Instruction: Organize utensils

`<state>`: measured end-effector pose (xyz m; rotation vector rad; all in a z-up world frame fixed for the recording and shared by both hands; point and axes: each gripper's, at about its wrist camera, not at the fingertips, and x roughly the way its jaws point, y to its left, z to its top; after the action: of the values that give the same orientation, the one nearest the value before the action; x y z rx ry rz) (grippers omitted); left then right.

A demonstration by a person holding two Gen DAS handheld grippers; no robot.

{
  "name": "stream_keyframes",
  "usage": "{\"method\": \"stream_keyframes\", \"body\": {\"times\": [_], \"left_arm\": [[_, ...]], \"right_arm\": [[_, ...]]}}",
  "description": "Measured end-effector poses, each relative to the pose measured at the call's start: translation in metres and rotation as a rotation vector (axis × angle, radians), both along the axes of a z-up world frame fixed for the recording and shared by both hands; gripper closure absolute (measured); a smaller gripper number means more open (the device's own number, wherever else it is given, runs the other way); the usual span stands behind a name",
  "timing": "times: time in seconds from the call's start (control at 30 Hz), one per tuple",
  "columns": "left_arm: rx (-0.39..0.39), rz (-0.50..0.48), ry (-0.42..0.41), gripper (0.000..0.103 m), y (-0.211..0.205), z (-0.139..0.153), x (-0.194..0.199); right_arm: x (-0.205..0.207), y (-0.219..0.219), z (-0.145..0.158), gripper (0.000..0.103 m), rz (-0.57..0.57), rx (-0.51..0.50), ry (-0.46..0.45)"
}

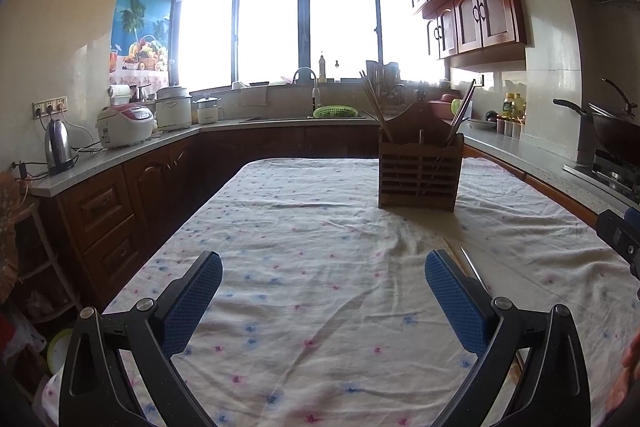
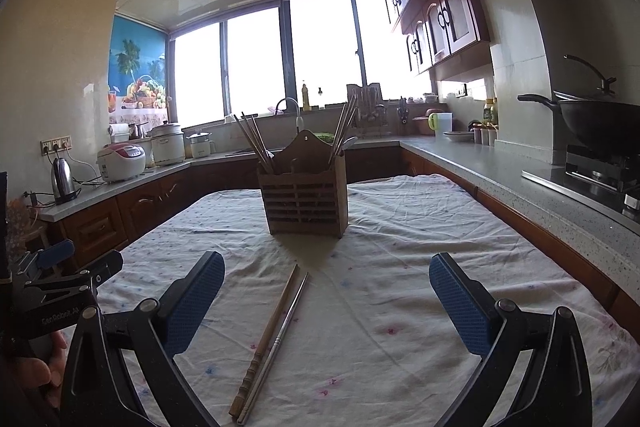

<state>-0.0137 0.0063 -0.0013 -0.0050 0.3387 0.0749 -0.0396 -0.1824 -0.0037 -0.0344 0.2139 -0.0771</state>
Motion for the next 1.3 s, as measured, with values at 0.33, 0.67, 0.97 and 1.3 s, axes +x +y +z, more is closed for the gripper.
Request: {"method": "stream_keyframes", "body": {"times": [0.33,0.67,0.97,1.3], "left_arm": [[-0.003,0.001,0.009,0.001,0.0013,-0.0008,0.0005],[-0.003,0.002,0.007,0.001,0.0004,-0.0004,-0.0003],[0.007,-0.003,-0.006,0.001,-0.0026,-0.0031,-0.0034],[0.001,-0.002,-0.015,0.001,-0.0027,-0.0026,-0.0052]], "right_arm": [[0.0008,0.0023,-0.0003,0.0,0.014,0.001,-0.005],[-0.0002,0.0032,-0.0016,0.0,0.015,0.005,-0.012],[-0.0021,0.0013,-0.0032,0.0,0.011,0.012,-0.009],[-0.0021,0.0008,-0.003,0.0,0.011,0.012,-0.009]]}}
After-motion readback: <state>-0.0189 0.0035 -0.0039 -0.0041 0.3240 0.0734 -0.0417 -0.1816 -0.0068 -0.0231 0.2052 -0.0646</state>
